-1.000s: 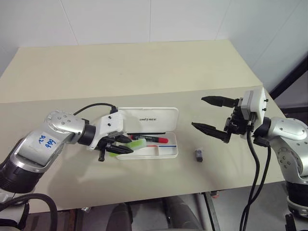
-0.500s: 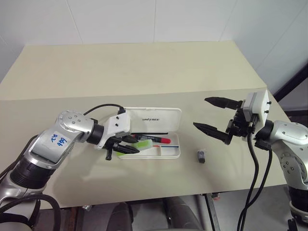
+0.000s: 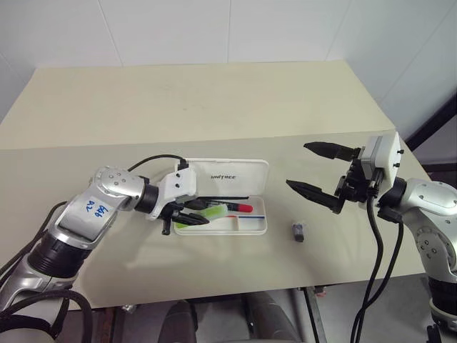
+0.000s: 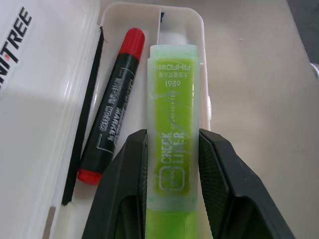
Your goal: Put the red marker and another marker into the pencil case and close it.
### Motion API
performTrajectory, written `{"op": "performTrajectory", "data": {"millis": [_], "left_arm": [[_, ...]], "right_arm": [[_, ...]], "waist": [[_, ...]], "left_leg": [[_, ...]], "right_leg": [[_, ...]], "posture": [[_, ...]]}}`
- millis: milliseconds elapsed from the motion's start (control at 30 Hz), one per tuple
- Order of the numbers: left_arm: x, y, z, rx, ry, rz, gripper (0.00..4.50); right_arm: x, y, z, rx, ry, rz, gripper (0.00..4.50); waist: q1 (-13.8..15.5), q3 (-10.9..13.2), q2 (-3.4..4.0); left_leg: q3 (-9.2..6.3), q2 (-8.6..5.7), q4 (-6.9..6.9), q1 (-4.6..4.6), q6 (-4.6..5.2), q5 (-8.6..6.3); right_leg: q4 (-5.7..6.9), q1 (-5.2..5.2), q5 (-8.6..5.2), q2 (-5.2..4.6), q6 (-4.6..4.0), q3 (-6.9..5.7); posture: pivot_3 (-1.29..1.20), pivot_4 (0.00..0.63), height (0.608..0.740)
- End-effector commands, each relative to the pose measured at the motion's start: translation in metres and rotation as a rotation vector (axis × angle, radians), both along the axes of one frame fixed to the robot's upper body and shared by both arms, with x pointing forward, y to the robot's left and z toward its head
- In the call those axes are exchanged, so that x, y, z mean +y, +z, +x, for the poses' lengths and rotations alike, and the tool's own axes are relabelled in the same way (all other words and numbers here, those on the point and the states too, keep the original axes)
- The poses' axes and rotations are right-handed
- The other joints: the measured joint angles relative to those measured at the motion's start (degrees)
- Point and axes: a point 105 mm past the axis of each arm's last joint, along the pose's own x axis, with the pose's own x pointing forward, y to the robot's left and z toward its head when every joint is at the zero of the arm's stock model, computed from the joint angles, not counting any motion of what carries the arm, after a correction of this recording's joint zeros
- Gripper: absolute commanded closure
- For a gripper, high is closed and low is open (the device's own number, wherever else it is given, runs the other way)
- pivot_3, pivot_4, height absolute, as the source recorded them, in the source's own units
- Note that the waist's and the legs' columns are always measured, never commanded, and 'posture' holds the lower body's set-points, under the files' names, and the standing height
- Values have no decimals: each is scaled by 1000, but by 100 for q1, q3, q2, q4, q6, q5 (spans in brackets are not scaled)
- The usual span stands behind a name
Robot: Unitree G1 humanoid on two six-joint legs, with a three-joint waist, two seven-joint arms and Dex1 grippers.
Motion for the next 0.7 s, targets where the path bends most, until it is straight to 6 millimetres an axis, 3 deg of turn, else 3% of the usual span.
{"op": "performTrajectory", "data": {"millis": [33,233,267,367,700], "left_arm": [[-4,9,2,-44,-28,2,3445],[-3,3,-8,13,-71,20,3445],[-4,4,-8,8,-76,18,2716],[-9,9,-8,-18,-90,-20,1861],[-15,29,-11,-52,-121,-126,1861]], "right_arm": [[2,11,-6,-54,8,6,0],[2,12,-6,-56,3,8,0],[2,12,-6,-57,3,8,0],[2,11,-6,-57,1,11,0],[3,9,-3,-45,7,16,0]], "waist": [[0,0,0],[-3,0,0],[-4,0,0],[0,0,0],[0,0,0]], "left_leg": [[0,0,0,-1,0,0],[0,0,-1,0,0,0],[0,0,-1,0,0,0],[-1,0,-1,0,0,0],[-1,0,-1,0,0,0]], "right_leg": [[0,0,0,0,0,0],[0,0,0,0,0,0],[0,0,0,0,0,0],[0,0,0,0,0,0],[0,0,1,0,1,0]], "posture": [[0,150,740],[0,150,740],[0,150,740],[0,150,740],[0,150,740]]}}
